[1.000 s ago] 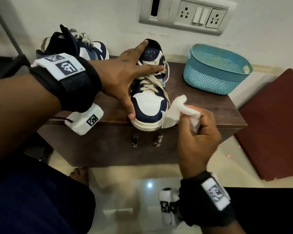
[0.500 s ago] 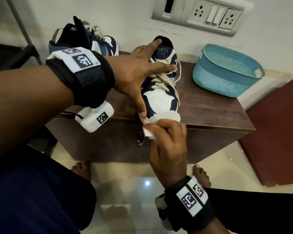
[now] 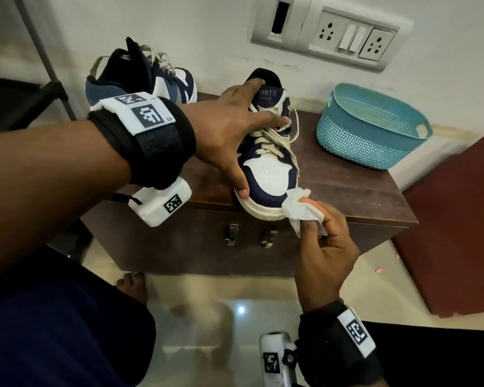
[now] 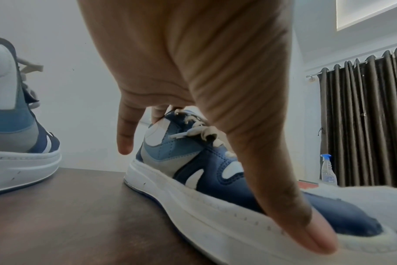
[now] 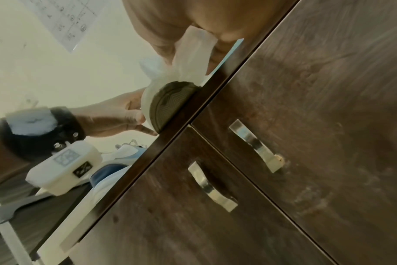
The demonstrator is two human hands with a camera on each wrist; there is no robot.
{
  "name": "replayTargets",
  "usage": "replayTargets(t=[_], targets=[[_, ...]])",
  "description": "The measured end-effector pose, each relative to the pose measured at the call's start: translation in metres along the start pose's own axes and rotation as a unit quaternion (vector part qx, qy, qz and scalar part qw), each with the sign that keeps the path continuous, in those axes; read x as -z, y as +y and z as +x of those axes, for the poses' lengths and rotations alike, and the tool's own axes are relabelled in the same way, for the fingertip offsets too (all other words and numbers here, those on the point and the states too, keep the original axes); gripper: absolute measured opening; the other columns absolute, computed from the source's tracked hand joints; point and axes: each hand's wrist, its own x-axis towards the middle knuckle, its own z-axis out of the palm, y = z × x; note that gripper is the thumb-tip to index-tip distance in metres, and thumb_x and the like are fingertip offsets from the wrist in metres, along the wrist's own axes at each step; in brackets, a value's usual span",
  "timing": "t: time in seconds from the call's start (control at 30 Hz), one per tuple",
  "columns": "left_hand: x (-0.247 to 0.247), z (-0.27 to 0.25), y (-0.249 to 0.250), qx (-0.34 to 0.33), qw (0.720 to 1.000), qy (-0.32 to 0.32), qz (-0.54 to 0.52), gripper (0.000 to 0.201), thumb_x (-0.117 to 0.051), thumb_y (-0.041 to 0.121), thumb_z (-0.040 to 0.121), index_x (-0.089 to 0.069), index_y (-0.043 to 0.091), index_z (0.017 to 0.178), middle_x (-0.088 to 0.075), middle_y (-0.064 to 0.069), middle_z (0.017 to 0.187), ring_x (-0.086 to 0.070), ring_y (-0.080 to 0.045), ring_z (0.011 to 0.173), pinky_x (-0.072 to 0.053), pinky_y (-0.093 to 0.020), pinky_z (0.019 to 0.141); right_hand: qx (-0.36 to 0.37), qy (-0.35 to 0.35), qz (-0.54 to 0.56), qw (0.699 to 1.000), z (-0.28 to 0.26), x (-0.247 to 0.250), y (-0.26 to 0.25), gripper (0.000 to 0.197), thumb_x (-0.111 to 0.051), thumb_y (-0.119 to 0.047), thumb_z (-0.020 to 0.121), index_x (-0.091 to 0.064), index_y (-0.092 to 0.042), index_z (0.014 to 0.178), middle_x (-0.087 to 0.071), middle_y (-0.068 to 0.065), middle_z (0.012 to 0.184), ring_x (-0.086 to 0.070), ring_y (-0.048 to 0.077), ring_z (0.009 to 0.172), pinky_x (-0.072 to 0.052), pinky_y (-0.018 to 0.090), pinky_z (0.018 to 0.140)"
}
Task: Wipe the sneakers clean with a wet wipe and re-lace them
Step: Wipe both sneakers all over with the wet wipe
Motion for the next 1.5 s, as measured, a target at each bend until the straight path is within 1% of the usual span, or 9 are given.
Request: replayTargets(t=[0.17,0.33,0.5,0.63,0.77,1.07,1.27,1.4,1.5], targets=[[0.0,0.002,-0.003,0.002,1.0,-0.008,-0.004,0.138,-0.078,0.087,0.034,-0.017,0.052,0.153,0.01,-0.007,0.165,-0.003,-0.039,0.153,-0.021,-0.057,0.123,0.05,-0.05,-0.035,0.997,-0.016,-0.005,-0.003,0.033,-0.063,0.005,0.089,-0.072,-0.01,0.117,-0.062,0.012,0.118,-0.063,0.018,0.114,-0.048,0.022,0.098],[0.002,0.0,0.006,0.033,0.998,-0.019,-0.046,0.133,-0.061,0.099,0.031,-0.02,0.054,0.15,0.012,-0.004,0.166,-0.002,-0.038,0.154,-0.022,-0.058,0.122,-0.039,0.03,0.024,0.998,0.002,0.003,-0.01,0.031,-0.06,0.005,0.095,-0.074,-0.02,0.107,-0.07,0.012,0.11,-0.067,0.011,0.104,-0.05,0.021,0.091],[0.0,0.002,0.011,0.032,0.999,-0.008,-0.043,0.128,-0.071,0.092,0.039,-0.021,0.05,0.149,0.011,-0.009,0.165,-0.001,-0.039,0.153,-0.021,-0.057,0.122,-0.049,-0.057,0.0,0.997,0.001,-0.006,-0.018,0.027,-0.063,-0.004,0.095,-0.072,-0.012,0.118,-0.064,0.011,0.118,-0.062,0.004,0.11,-0.048,0.016,0.093],[0.002,0.0,0.012,0.037,0.998,-0.014,-0.047,0.129,-0.072,0.09,0.04,-0.02,0.05,0.151,0.015,-0.008,0.166,0.003,-0.039,0.153,-0.02,-0.058,0.122,-0.079,-0.037,0.058,0.994,-0.001,-0.007,-0.028,0.028,-0.07,-0.029,0.095,-0.074,-0.01,0.115,-0.068,0.015,0.116,-0.062,-0.003,0.107,-0.046,0.009,0.087],[0.001,0.001,0.012,0.034,0.998,-0.01,-0.047,0.13,-0.073,0.09,0.04,-0.02,0.049,0.151,0.015,-0.009,0.166,0.003,-0.04,0.153,-0.019,-0.056,0.123,-0.095,-0.015,0.032,0.995,0.009,-0.013,-0.024,0.02,-0.079,-0.017,0.086,-0.078,-0.02,0.106,-0.067,0.013,0.108,-0.064,-0.002,0.094,-0.047,0.009,0.079],[0.0,0.003,0.011,0.033,0.998,-0.016,-0.05,0.131,-0.072,0.09,0.039,-0.019,0.05,0.151,0.017,-0.008,0.165,0.005,-0.04,0.153,-0.02,-0.06,0.121,0.001,-0.039,-0.029,0.999,-0.003,-0.004,-0.013,0.02,-0.07,0.005,0.092,-0.074,-0.01,0.103,-0.068,0.006,0.103,-0.067,0.018,0.097,-0.056,0.033,0.085],[0.001,0.004,0.008,0.025,0.999,-0.013,-0.046,0.135,-0.067,0.096,0.031,-0.02,0.051,0.149,0.013,-0.009,0.166,0.002,-0.04,0.154,-0.021,-0.057,0.122,0.266,-0.205,-0.164,0.928,-0.008,-0.009,-0.011,0.027,-0.06,0.013,0.085,-0.075,-0.003,0.101,-0.062,0.007,0.106,-0.058,0.025,0.102,-0.05,0.032,0.093],[0.0,0.004,0.007,0.028,0.998,-0.008,-0.047,0.136,-0.067,0.097,0.029,-0.022,0.05,0.149,0.007,-0.007,0.165,-0.003,-0.038,0.153,-0.025,-0.058,0.121,0.177,-0.122,-0.119,0.969,0.0,0.001,0.001,0.032,-0.054,0.018,0.077,-0.072,-0.001,0.095,-0.061,0.009,0.1,-0.062,0.025,0.094,-0.053,0.038,0.08],[-0.001,0.005,0.006,0.028,0.999,-0.007,-0.046,0.134,-0.068,0.096,0.031,-0.021,0.051,0.148,0.008,-0.007,0.165,-0.002,-0.038,0.153,-0.025,-0.058,0.121,0.214,-0.168,-0.14,0.952,-0.007,-0.005,-0.009,0.037,-0.059,0.021,0.075,-0.074,-0.003,0.099,-0.06,0.007,0.102,-0.06,0.025,0.097,-0.051,0.031,0.086]])
